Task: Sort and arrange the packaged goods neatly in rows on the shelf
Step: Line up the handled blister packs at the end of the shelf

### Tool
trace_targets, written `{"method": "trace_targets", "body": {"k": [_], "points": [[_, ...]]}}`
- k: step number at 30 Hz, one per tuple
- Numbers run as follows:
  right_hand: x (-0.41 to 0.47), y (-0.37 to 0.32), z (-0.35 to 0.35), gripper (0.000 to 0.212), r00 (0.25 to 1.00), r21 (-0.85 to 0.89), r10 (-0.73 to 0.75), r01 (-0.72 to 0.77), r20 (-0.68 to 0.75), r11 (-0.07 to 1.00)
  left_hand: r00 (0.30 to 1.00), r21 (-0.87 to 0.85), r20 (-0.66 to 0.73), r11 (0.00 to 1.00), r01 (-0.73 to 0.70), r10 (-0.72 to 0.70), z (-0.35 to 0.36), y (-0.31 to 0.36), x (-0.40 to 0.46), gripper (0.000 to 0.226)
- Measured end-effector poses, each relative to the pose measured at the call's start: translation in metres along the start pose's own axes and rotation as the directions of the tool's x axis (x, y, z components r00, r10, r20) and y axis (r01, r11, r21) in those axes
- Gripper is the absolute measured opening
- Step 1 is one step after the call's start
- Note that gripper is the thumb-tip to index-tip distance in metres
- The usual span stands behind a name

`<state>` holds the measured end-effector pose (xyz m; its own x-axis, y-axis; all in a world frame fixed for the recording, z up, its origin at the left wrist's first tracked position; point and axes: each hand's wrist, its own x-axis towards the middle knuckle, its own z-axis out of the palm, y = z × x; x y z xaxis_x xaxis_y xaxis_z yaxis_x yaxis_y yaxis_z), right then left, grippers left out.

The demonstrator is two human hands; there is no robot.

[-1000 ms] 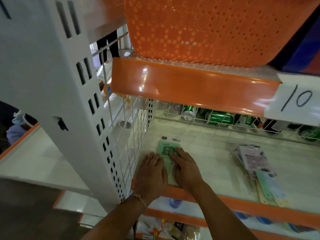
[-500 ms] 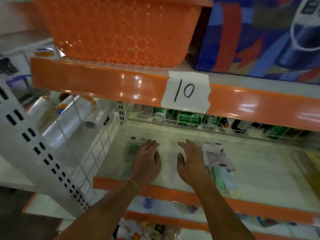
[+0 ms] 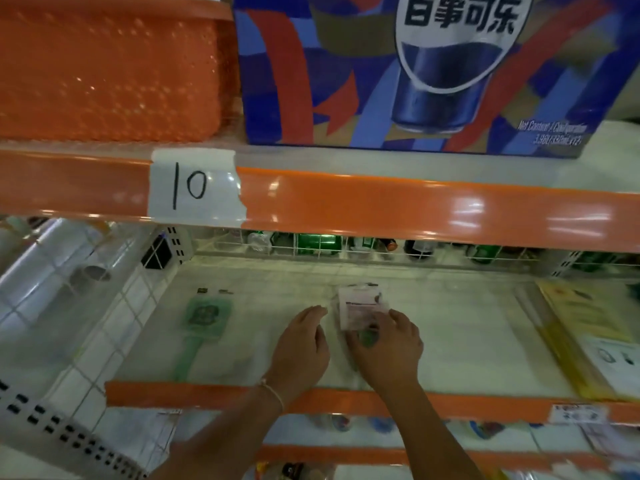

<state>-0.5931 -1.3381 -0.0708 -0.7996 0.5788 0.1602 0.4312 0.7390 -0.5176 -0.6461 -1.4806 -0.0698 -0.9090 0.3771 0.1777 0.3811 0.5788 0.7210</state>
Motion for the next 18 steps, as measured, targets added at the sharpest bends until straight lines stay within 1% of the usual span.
{"method": "trace_targets", "body": {"k": [3, 5, 7, 11, 14, 16, 18], "points": [[-0.002, 0.000, 0.006, 0.067, 0.999, -0.038, -0.024, 0.025, 0.036, 0.999, 1.000, -0.008, 0.009, 1.000, 0.022, -0.022, 0.006, 0.003, -0.005, 0.040], [-0.001, 0.000, 0.009, 0.062, 0.999, -0.054, -0.020, 0.022, 0.035, 0.998, 1.000, -0.014, 0.015, 1.000, 0.018, -0.018, 0.007, 0.003, -0.007, 0.041], [0.000, -0.003, 0.009, 0.060, 1.000, -0.060, -0.018, 0.018, 0.005, 0.998, 1.000, -0.009, 0.015, 1.000, 0.010, -0.009, 0.003, 0.002, -0.009, 0.040], [0.002, -0.016, 0.009, 0.056, 1.000, -0.049, 0.025, -0.025, 0.007, 0.998, 1.000, 0.003, -0.001, 1.000, -0.014, 0.014, -0.008, -0.008, -0.011, 0.039], [0.001, -0.028, 0.001, 0.061, 0.992, -0.039, 0.094, -0.091, 0.078, 0.995, 1.000, -0.009, -0.018, 1.000, -0.012, 0.012, -0.020, -0.019, -0.013, 0.039], [0.001, -0.037, -0.005, 0.068, 0.987, -0.020, 0.130, -0.129, 0.093, 0.991, 0.999, -0.023, -0.033, 1.000, -0.014, 0.013, -0.027, -0.026, -0.015, 0.039], [-0.002, -0.046, -0.007, 0.071, 0.989, 0.043, 0.130, -0.134, 0.074, 0.990, 0.999, -0.046, -0.048, 0.999, -0.006, 0.004, -0.034, -0.033, -0.014, 0.038]]}}
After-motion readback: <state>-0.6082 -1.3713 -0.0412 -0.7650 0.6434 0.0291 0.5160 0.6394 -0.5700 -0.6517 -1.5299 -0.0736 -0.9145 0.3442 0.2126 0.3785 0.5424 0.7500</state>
